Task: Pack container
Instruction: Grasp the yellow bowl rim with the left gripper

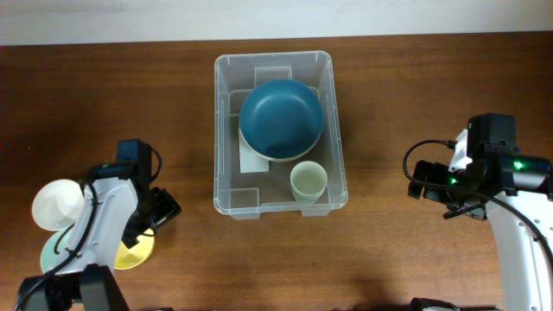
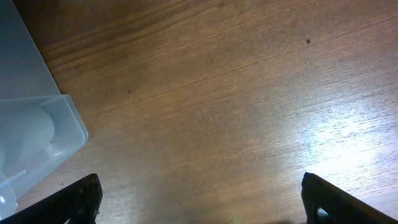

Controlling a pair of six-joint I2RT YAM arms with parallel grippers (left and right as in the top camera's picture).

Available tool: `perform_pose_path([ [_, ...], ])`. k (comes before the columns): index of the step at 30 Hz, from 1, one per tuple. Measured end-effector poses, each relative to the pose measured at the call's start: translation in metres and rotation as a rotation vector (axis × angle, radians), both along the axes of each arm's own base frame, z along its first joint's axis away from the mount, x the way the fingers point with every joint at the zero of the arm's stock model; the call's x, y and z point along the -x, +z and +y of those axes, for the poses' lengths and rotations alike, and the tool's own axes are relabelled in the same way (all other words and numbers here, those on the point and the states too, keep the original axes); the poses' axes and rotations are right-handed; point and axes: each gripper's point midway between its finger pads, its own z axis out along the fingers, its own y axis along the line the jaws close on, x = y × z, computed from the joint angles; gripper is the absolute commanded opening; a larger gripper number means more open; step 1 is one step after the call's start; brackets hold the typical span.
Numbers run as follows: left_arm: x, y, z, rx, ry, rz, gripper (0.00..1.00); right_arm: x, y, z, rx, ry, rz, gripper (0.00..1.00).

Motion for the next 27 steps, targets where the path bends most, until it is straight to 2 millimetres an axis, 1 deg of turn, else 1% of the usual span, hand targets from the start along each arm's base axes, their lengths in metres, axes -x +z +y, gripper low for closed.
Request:
perform_pose_path([
  [3, -0.001, -0.007, 0.007, 0.009, 0.039, -0.024, 0.83, 0.0, 0.0, 0.0, 0.0, 0.0, -0.001, 0.98],
  [8, -0.019, -0.008, 0.018, 0.0, 0.054, -0.103, 0.82, 0.0, 0.0, 0.0, 0.0, 0.0, -0.001, 0.98],
  [11, -0.025, -0.011, 0.017, 0.012, 0.049, -0.118, 0.79, 0.0, 0.0, 0.0, 0.0, 0.0, 0.0, 0.98],
  [14, -0.027, -0.018, 0.014, 0.033, 0.046, -0.108, 0.78, 0.0, 0.0, 0.0, 0.0, 0.001, 0.0, 0.98],
  [16, -0.027, -0.024, 0.012, 0.044, 0.046, -0.091, 0.75, 0.0, 0.0, 0.0, 0.0, 0.001, 0.0, 0.98],
  [20, -0.025, -0.035, 0.011, 0.057, 0.045, -0.058, 0.62, 0.0, 0.0, 0.0, 0.0, 0.0, 0.0, 0.98],
  [21, -0.025, -0.037, 0.01, 0.059, 0.042, -0.054, 0.56, 0.0, 0.0, 0.0, 0.0, 0.0, 0.0, 0.98],
  [23, -0.026, -0.038, 0.01, 0.061, 0.038, -0.053, 0.42, 0.0, 0.0, 0.0, 0.0, 0.0, 0.0, 0.98],
  [25, -0.027, -0.038, 0.01, 0.061, 0.036, -0.056, 0.27, 0.0, 0.0, 0.0, 0.0, 0.0, 0.0, 0.98],
  [26, -0.027, -0.038, 0.01, 0.061, 0.035, -0.056, 0.17, 0.0, 0.0, 0.0, 0.0, 0.0, 0.0, 0.98],
  [27, -0.027, -0.038, 0.01, 0.061, 0.035, -0.057, 0.1, 0.0, 0.0, 0.0, 0.0, 0.0, 0.0, 0.98],
])
